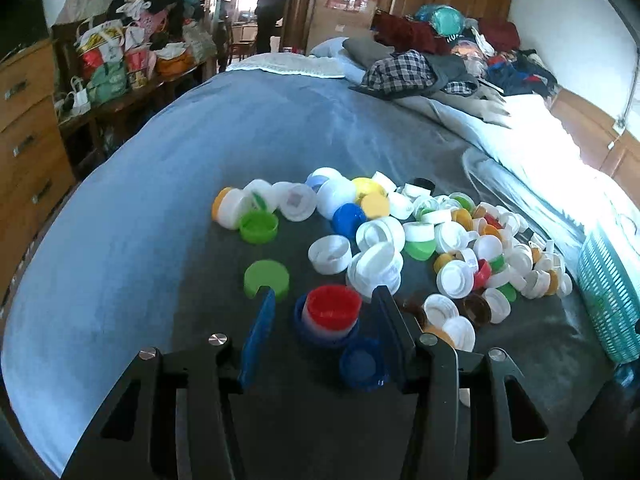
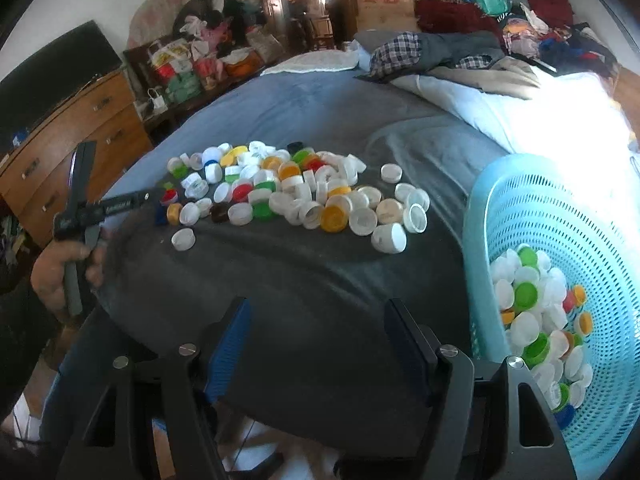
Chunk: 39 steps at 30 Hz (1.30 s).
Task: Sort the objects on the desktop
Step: 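Return the left tool to the pile and grasp a red cap, then grasp a white cap with the right tool while the left tool holds the red cap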
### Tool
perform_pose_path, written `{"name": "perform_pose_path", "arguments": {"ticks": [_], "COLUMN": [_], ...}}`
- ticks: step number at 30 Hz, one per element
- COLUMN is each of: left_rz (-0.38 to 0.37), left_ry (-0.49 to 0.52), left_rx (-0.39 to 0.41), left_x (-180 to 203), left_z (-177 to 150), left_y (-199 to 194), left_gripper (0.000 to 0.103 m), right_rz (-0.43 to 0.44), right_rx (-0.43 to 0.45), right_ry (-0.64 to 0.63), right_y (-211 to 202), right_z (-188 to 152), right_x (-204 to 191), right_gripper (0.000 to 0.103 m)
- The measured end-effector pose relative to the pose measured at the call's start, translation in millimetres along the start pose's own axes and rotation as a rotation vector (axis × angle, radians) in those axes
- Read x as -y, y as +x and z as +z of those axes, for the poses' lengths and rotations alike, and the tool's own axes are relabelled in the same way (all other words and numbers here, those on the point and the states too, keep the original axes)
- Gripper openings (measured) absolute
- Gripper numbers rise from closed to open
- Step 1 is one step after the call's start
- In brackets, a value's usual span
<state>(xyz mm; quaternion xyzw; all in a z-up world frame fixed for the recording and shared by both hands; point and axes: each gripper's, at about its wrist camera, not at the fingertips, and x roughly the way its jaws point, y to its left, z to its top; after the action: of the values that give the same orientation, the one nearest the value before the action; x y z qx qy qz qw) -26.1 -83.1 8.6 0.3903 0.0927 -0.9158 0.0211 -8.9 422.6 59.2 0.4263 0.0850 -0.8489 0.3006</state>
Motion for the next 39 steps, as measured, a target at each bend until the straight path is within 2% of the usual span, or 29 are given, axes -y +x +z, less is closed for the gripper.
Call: {"name": "perform_pose_path", "arguments": {"ticks": [1,2,6,7,9,12,13,17,22,28,34,37,39], "left_rz": [0.002,0.004,-0.003,0.007,-0.01,-0.053,-0.009,0.049,0.065,0.055,0.029,0.029,0.03], "left_ry": [0.005,0.012,0.032,0.03,0.001,-0.084,-0.095,-0.104,-0.127,-0.153,-0.143,-0.154,-0.156], "left_rx": [-0.007,-0.016,-0.023,-0.002,0.058,0.157,0.13,0.103,0.066,0.078,0.069,0.063,0.061], "left_x": [0,0,3,4,1,-17,-26,-48,-62,-59,-52,-52,-50], "left_z": [0,1,-2,-2,1,2,2,-6,-23,-33,-38,-40,-41], "left_y": [2,4,2,-4,-22,-47,-44,-47,-49,-66,-75,-76,-78], "left_gripper": [0.041,0.027,0.025,0.024,0.024,0.025,0.025,0.024,0.024,0.024,0.024,0.024,0.024], "right_rz": [0.003,0.007,0.021,0.022,0.024,0.028,0.032,0.063,0.136,0.238,0.227,0.205,0.198], "right_rx": [-0.009,-0.017,-0.044,-0.045,-0.041,-0.033,-0.035,-0.044,-0.06,-0.103,-0.125,-0.18,-0.171], "right_ry": [0.003,0.004,0.0,-0.002,-0.006,-0.018,-0.021,-0.048,-0.091,-0.17,-0.197,-0.223,-0.227], "right_y": [2,4,9,10,10,11,12,21,45,96,144,170,173], "right_z": [-1,-2,-3,-3,-1,4,5,10,16,37,58,55,53], "right_x": [0,-1,-5,-7,-9,-14,-15,-31,-61,-116,-143,-151,-152], "right_gripper": [0.073,0.073,0.056,0.049,0.045,0.045,0.045,0.045,0.045,0.045,0.045,0.045,0.045]}}
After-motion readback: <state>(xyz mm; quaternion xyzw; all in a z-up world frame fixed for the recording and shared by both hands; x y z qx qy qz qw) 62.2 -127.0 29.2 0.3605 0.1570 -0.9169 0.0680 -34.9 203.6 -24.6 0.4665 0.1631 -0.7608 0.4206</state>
